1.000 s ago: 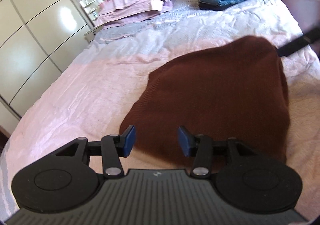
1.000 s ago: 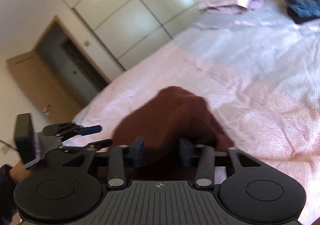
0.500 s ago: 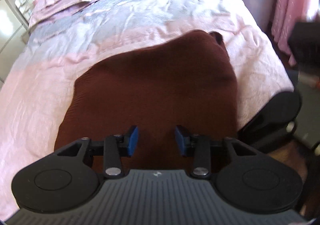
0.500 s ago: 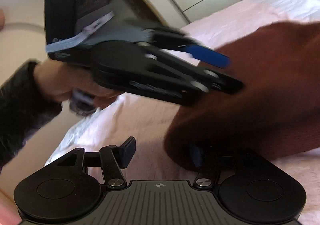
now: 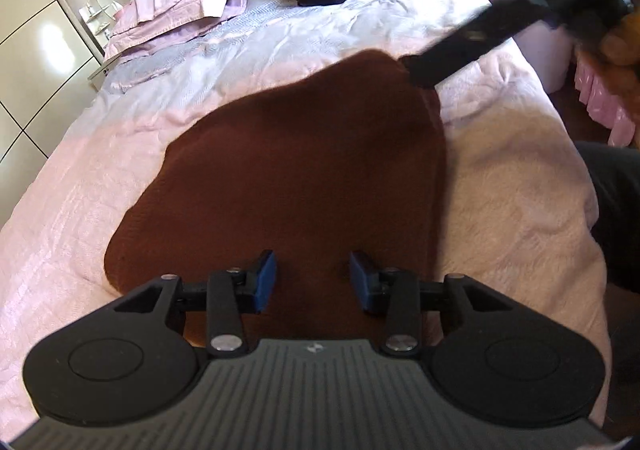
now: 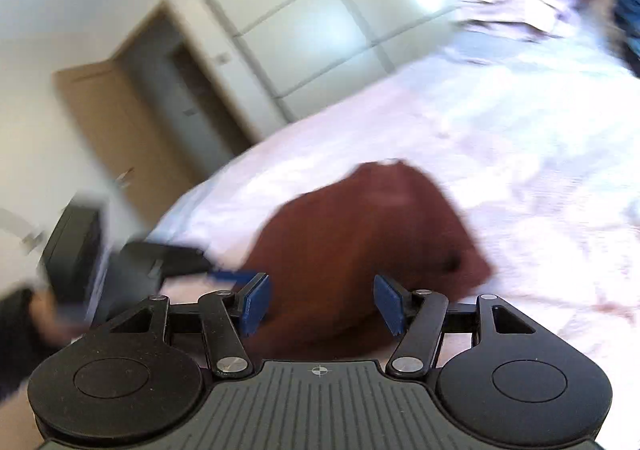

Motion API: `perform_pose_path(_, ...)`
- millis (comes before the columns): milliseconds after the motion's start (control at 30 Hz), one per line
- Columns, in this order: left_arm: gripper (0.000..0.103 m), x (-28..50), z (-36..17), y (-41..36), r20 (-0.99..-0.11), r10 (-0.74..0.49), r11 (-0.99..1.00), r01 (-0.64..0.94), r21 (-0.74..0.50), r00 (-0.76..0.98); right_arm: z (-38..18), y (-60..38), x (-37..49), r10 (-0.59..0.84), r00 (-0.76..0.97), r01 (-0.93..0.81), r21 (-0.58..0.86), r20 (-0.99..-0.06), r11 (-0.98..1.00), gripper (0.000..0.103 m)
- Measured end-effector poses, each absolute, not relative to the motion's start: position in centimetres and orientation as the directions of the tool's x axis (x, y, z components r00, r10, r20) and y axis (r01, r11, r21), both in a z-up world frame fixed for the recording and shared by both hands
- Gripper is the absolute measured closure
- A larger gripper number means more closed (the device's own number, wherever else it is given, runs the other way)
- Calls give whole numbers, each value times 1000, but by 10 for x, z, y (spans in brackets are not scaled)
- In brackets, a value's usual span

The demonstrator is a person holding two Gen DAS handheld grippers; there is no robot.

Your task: Fold clothes

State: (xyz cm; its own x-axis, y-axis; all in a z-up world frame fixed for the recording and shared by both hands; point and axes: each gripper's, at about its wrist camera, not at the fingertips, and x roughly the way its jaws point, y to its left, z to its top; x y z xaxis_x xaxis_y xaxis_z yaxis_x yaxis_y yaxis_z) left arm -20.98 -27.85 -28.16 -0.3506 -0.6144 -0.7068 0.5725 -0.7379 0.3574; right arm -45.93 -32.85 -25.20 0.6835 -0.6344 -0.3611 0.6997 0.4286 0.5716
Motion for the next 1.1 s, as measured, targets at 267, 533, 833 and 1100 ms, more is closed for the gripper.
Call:
perform_pose_path(267,67,-212,-279,-278,-708,-615,-732,587,347,-348,-265,-376,-455,-637,647,697,664,-419,272,37)
perform_pose_path(533,66,-222,-282,-280,-694,-612,-736,595,323,-380,-231,-370,-474,-695,625,733,575,-356,364,93)
perform_pose_path(833,64,-198,-258,-285,-674,-598,-722,656,220,-433,-255,-366,-494,-696,584,760,582,-418,288,66)
perform_pose_path(1100,64,-158,-252,-351,-653,-685,-593,768,241,-323,-204,-348,-455,-762,562,823,311,-322,475,60)
